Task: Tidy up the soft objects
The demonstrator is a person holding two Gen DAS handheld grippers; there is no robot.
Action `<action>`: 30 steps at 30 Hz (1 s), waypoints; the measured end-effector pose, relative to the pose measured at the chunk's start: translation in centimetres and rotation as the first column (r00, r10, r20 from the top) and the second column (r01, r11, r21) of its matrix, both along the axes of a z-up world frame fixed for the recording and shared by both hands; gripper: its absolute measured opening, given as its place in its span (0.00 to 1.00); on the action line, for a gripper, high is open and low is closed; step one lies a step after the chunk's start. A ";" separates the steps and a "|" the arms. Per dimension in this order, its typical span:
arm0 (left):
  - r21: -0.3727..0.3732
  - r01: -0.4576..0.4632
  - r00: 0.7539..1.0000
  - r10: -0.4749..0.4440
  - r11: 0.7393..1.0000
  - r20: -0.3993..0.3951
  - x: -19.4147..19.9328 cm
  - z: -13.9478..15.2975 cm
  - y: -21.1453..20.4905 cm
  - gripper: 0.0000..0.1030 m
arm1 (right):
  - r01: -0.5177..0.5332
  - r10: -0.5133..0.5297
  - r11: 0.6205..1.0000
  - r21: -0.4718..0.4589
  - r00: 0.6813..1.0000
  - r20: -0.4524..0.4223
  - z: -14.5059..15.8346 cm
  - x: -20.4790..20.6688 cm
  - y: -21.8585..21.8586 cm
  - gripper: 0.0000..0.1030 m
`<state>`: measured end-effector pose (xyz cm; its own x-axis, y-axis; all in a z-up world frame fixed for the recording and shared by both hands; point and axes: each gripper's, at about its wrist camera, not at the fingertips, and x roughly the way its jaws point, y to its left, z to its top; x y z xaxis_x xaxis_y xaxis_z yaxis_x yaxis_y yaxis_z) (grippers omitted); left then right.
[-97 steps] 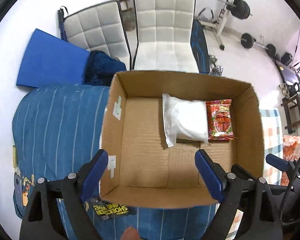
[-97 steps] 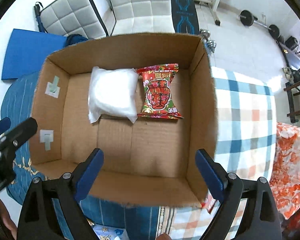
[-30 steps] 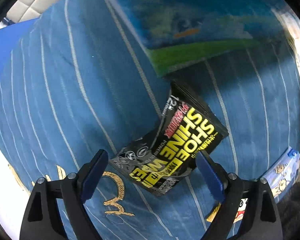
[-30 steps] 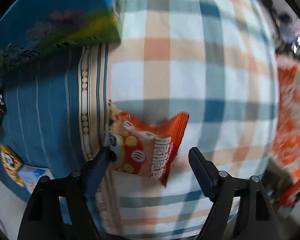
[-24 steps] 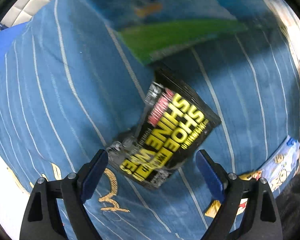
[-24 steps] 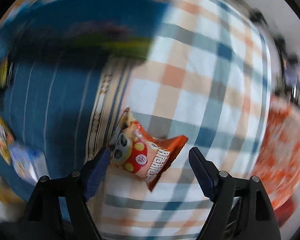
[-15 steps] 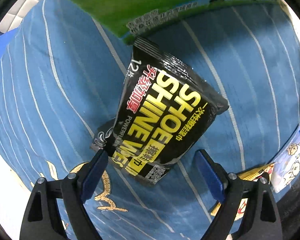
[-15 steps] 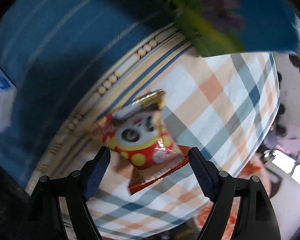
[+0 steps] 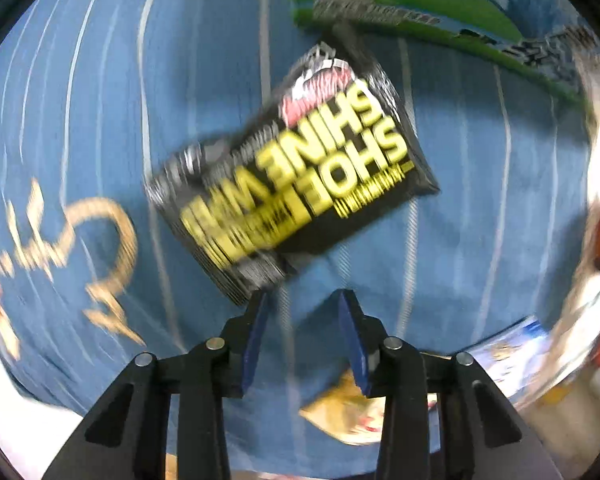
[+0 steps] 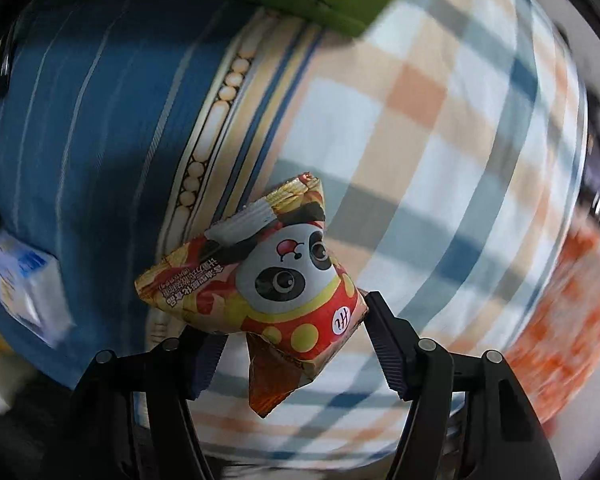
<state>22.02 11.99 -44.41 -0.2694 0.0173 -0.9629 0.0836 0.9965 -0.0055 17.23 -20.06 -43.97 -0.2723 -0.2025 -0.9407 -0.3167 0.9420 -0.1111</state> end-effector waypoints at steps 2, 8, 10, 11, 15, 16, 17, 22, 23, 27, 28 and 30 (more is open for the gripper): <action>-0.054 -0.048 0.999 0.048 0.997 -0.008 -1.2 0.1 -0.1 0.31 | 0.078 -0.078 0.996 0.040 0.997 -0.011 0.0 -0.1 -0.6 0.67; 0.086 0.157 0.983 -0.163 0.984 0.080 -1.6 2.4 -1.0 0.50 | 0.078 -0.077 0.992 0.095 0.997 -0.013 1.0 -0.4 -0.2 0.68; 0.184 0.233 0.956 -0.259 0.955 0.134 -0.9 2.8 -0.9 0.57 | 0.013 -0.014 0.997 0.070 1.000 0.018 2.0 -0.4 1.6 0.68; 0.212 0.268 0.941 -0.302 0.940 0.149 -0.5 2.8 -1.0 0.59 | -0.008 0.006 0.998 0.063 1.000 0.026 2.3 -0.4 1.9 0.68; 0.218 0.396 0.898 -0.426 0.892 0.109 0.7 1.3 -1.5 0.61 | -0.121 0.119 0.992 0.040 0.992 0.041 3.3 -0.5 4.6 0.68; 0.208 0.421 0.890 -0.446 0.883 0.094 1.0 0.7 -1.7 0.61 | -0.143 0.141 0.989 0.029 0.989 0.040 3.4 -0.6 5.2 0.68; 0.202 0.442 0.881 -0.465 0.874 0.084 0.9 0.2 -1.9 0.66 | -0.160 0.159 0.987 0.020 0.987 0.039 3.4 -0.5 5.5 0.68; 0.139 0.507 0.851 -0.520 0.851 0.077 2.3 -0.1 -1.7 0.75 | -0.182 0.182 0.983 0.019 0.983 -0.003 2.3 -0.4 6.5 0.68; 0.145 0.518 0.843 -0.532 0.843 0.080 2.4 -0.2 -1.6 0.80 | -0.188 0.188 0.982 0.012 0.982 -0.009 2.2 -0.3 6.7 0.68; 0.191 0.535 0.824 -0.558 0.823 0.099 3.5 -0.7 -0.6 0.87 | -0.187 0.187 0.982 0.015 0.982 -0.013 0.7 0.8 6.1 0.68; 0.195 0.536 0.822 -0.561 0.821 0.103 2.7 -0.6 -1.5 0.87 | -0.185 0.185 0.983 0.016 0.983 -0.013 0.3 1.3 5.8 0.69; 0.194 0.537 0.820 -0.562 0.821 0.110 3.4 0.2 -0.8 0.90 | -0.176 0.176 0.984 0.023 0.984 -0.014 -0.1 1.8 5.5 0.76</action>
